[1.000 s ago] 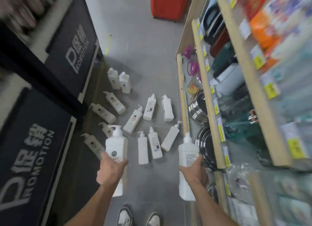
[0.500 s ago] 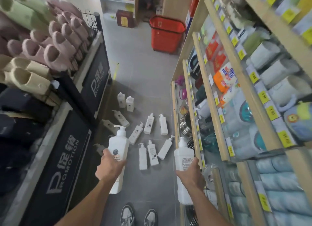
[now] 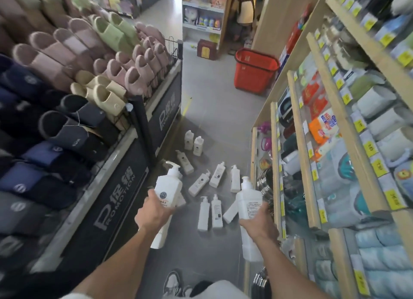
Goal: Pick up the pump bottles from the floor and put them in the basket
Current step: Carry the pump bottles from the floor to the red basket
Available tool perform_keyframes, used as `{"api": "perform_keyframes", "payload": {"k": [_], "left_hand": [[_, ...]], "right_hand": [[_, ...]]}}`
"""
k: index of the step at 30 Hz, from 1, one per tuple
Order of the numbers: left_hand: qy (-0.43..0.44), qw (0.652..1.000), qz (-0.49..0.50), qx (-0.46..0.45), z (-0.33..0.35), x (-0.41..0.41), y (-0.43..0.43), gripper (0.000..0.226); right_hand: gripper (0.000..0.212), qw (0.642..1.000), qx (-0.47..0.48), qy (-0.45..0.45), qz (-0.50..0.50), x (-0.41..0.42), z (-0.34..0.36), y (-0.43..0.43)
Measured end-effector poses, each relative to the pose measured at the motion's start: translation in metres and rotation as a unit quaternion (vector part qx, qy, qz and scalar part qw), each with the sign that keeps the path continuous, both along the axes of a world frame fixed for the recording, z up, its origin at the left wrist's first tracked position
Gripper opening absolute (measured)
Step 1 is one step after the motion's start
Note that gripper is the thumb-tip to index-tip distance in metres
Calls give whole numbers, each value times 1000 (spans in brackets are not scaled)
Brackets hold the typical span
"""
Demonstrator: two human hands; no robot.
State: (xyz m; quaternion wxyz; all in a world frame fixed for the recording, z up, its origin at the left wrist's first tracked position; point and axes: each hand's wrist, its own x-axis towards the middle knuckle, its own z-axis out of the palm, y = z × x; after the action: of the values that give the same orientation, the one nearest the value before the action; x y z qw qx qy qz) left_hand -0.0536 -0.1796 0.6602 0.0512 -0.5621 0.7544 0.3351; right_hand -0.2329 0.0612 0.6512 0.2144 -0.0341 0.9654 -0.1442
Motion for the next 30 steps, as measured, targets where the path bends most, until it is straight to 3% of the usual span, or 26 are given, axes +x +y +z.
{"api": "perform_keyframes", "payload": {"k": [4, 16, 30], "left_hand": [[-6, 998, 65, -15, 2, 16, 8, 68], [16, 979, 197, -43, 13, 74, 41, 70], [-8, 918, 389, -78, 19, 204, 111, 68]], "right_hand": [[88, 997, 19, 2, 73, -8, -3, -7], [86, 964, 30, 25, 262, 1, -1, -48], [76, 876, 4, 13, 483, 81, -11, -98]]}}
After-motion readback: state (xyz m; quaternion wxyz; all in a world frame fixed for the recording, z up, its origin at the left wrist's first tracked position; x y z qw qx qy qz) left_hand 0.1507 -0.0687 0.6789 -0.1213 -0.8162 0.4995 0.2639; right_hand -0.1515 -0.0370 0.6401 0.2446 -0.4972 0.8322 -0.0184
